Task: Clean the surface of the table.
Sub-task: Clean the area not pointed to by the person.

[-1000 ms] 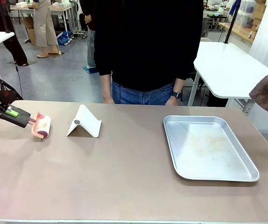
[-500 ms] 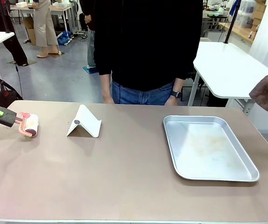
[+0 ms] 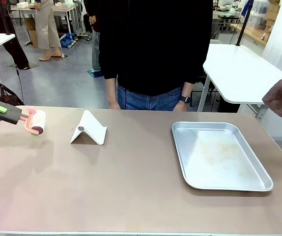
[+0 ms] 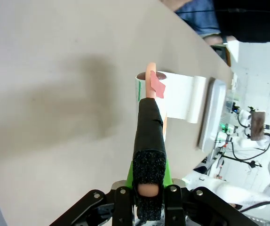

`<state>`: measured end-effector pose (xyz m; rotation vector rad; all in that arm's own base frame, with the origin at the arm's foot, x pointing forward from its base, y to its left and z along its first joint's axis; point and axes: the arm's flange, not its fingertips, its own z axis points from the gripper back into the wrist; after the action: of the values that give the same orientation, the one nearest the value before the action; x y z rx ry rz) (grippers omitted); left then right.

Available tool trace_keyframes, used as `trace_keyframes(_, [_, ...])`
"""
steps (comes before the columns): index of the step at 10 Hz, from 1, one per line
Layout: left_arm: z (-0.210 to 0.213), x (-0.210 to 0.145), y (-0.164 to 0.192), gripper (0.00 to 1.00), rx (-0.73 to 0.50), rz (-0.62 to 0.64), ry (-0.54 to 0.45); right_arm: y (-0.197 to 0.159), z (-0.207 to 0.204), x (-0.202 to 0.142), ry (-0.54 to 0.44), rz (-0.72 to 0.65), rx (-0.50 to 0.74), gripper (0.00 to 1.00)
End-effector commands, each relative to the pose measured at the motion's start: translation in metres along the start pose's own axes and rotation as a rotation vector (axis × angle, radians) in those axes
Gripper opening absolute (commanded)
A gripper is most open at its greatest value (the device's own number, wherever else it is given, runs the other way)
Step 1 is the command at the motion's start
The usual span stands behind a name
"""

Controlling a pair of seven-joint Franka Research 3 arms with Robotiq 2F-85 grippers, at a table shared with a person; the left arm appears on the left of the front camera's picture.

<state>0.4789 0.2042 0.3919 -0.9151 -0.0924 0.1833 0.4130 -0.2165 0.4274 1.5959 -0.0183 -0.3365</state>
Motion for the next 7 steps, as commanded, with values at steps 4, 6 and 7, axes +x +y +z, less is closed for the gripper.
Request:
trace_keyframes(4, [0.068,-0.093,-0.075,0.22,-0.020,-0.137,0.018,0.005,-0.001,-0.003,0.006,0.004,0.003,0.02])
trace_keyframes(6, [0.083,-0.134,-0.081,0.22,-0.037,-0.201,0.054,0.005,-0.001,-0.003,0.006,0.004,0.003,0.02])
trace_keyframes(7, [0.086,-0.154,-0.077,0.22,-0.027,-0.216,0.053,0.005,-0.001,-0.003,0.006,0.004,0.003,0.02])
